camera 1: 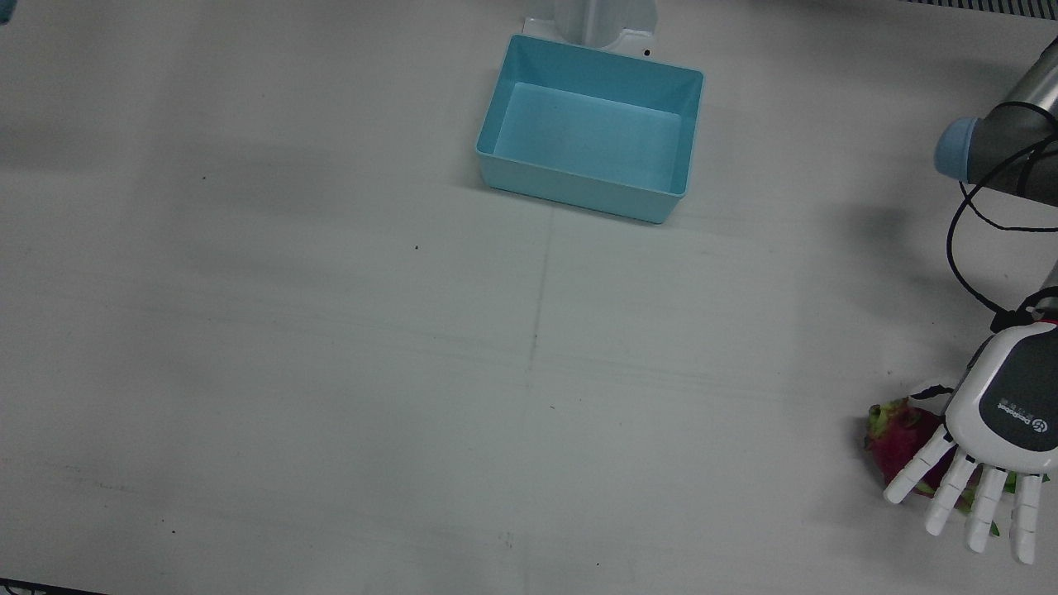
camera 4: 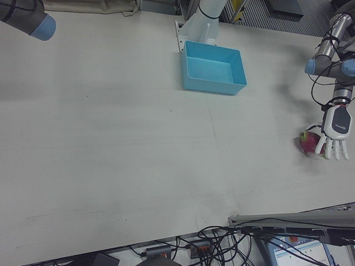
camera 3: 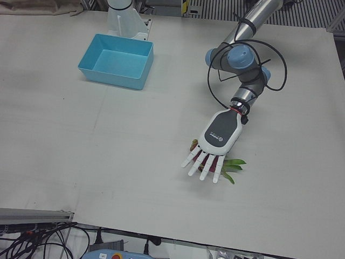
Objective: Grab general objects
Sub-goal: 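Close the left hand's fingers around the dragon fruit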
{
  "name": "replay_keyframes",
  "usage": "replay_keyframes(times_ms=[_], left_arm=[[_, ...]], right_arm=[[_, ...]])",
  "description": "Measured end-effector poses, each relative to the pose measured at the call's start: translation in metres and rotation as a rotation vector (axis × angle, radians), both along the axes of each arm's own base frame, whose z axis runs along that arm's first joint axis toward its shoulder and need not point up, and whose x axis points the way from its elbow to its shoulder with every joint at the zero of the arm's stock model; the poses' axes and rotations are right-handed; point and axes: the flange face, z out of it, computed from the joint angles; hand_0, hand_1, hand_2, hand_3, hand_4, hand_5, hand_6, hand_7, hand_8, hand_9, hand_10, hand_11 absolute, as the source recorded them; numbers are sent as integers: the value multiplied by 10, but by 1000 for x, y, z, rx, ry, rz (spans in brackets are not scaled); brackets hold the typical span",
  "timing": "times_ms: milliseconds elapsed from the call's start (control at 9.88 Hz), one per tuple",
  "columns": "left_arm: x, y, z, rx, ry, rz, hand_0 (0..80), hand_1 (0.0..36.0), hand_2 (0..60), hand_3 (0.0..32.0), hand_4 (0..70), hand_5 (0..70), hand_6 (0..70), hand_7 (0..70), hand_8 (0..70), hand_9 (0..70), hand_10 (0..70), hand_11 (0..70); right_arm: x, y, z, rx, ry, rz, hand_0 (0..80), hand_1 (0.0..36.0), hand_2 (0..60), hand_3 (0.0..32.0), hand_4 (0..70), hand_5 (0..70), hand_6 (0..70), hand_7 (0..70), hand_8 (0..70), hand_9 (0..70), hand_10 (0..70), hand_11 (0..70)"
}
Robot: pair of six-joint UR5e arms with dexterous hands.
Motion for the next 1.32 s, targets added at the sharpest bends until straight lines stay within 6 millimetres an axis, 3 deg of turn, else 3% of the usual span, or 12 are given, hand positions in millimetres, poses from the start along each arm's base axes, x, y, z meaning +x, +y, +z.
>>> replay_keyframes(times_ms=[101, 203, 304, 506, 608, 709, 810, 911, 1013, 1114, 1215, 1316], left_arm=[[3, -3, 2, 1, 0, 1, 523, 257, 188, 144, 0, 0, 0, 0, 0, 0, 0, 0], [7, -8, 9, 0, -3, 1, 506, 226, 162, 34, 0, 0, 0, 0, 0, 0, 0, 0], [12, -15, 18, -3, -9, 1, 498, 210, 161, 0, 0, 0, 0, 6, 0, 0, 0, 0], [21, -27, 29, -7, -18, 0, 488, 185, 203, 0, 113, 23, 0, 143, 16, 14, 0, 0], [23, -29, 30, -5, -17, 0, 494, 196, 247, 0, 144, 76, 46, 237, 42, 57, 82, 136], [24, -31, 30, -2, -15, -1, 503, 193, 293, 0, 219, 177, 155, 407, 141, 252, 353, 516], [24, -31, 29, 2, -13, -1, 497, 170, 295, 0, 286, 245, 228, 540, 238, 396, 474, 680], [24, -31, 29, 4, -12, -2, 490, 145, 298, 0, 378, 329, 326, 700, 352, 537, 549, 700], [23, -31, 29, 7, -10, -3, 485, 122, 301, 0, 465, 404, 415, 700, 441, 655, 631, 700], [23, -31, 29, 9, -9, -3, 478, 90, 312, 0, 621, 488, 543, 700, 554, 700, 700, 700], [23, -31, 29, 11, -6, -2, 472, 71, 346, 0, 700, 528, 642, 700, 650, 700, 672, 700], [23, -32, 27, 13, 0, 0, 466, 58, 409, 0, 700, 574, 700, 700, 700, 700, 700, 700]], right_arm=[[0, 0, 0, 0, 0, 0, 0, 0, 0, 0, 0, 0, 0, 0, 0, 0, 0, 0], [0, 0, 0, 0, 0, 0, 0, 0, 0, 0, 0, 0, 0, 0, 0, 0, 0, 0], [0, 0, 0, 0, 0, 0, 0, 0, 0, 0, 0, 0, 0, 0, 0, 0, 0, 0], [0, 0, 0, 0, 0, 0, 0, 0, 0, 0, 0, 0, 0, 0, 0, 0, 0, 0], [0, 0, 0, 0, 0, 0, 0, 0, 0, 0, 0, 0, 0, 0, 0, 0, 0, 0], [0, 0, 0, 0, 0, 0, 0, 0, 0, 0, 0, 0, 0, 0, 0, 0, 0, 0], [0, 0, 0, 0, 0, 0, 0, 0, 0, 0, 0, 0, 0, 0, 0, 0, 0, 0], [0, 0, 0, 0, 0, 0, 0, 0, 0, 0, 0, 0, 0, 0, 0, 0, 0, 0], [0, 0, 0, 0, 0, 0, 0, 0, 0, 0, 0, 0, 0, 0, 0, 0, 0, 0], [0, 0, 0, 0, 0, 0, 0, 0, 0, 0, 0, 0, 0, 0, 0, 0, 0, 0], [0, 0, 0, 0, 0, 0, 0, 0, 0, 0, 0, 0, 0, 0, 0, 0, 0, 0], [0, 0, 0, 0, 0, 0, 0, 0, 0, 0, 0, 0, 0, 0, 0, 0, 0, 0]])
